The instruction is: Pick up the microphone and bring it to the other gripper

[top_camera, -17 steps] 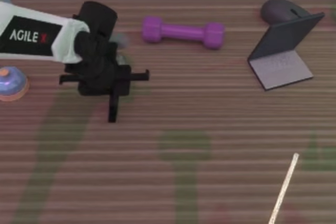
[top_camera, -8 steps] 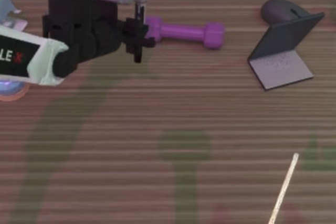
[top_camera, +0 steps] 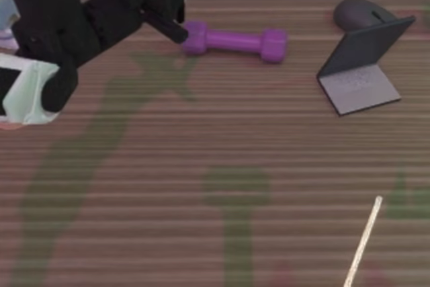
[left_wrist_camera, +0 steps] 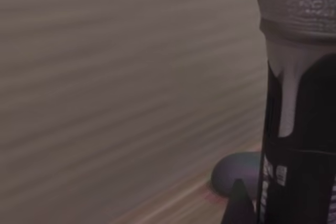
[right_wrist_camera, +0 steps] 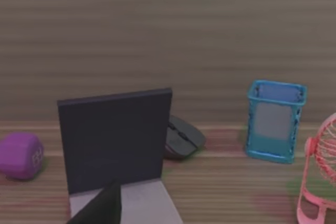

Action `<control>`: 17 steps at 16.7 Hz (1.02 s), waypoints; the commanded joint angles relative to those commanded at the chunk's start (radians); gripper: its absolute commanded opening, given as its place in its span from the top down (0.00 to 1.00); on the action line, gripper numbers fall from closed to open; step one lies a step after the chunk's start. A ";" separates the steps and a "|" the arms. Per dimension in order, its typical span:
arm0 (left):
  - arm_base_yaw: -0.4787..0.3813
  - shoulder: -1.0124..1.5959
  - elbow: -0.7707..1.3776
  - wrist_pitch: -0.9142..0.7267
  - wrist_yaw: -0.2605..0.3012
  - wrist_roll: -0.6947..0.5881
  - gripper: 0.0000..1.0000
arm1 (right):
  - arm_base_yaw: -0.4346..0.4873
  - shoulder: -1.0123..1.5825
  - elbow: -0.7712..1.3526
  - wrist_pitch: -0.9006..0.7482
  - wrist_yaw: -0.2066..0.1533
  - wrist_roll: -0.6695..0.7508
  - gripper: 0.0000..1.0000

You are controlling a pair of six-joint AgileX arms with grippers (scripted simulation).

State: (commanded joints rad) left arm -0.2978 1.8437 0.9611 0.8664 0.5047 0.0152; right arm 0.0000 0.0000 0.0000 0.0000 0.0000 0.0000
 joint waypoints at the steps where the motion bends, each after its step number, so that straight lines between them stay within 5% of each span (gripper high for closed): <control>1: 0.000 -0.003 -0.002 0.007 0.003 0.002 1.00 | 0.000 0.000 0.000 0.000 0.000 0.000 0.00; 7: -0.021 -0.016 -0.006 -0.003 -0.016 0.002 1.00 | 0.000 0.000 0.000 0.000 0.000 0.000 0.00; 14: -0.268 -0.281 -0.121 -0.105 -0.287 0.000 1.00 | 0.000 0.000 0.000 0.000 0.000 0.000 0.00; 17: -0.333 -0.346 -0.148 -0.128 -0.351 0.001 1.00 | 0.000 0.000 0.000 0.000 0.000 0.000 0.00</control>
State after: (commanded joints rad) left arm -0.6303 1.4973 0.8127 0.7386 0.1535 0.0161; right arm 0.0000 0.0000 0.0000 0.0000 0.0000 0.0000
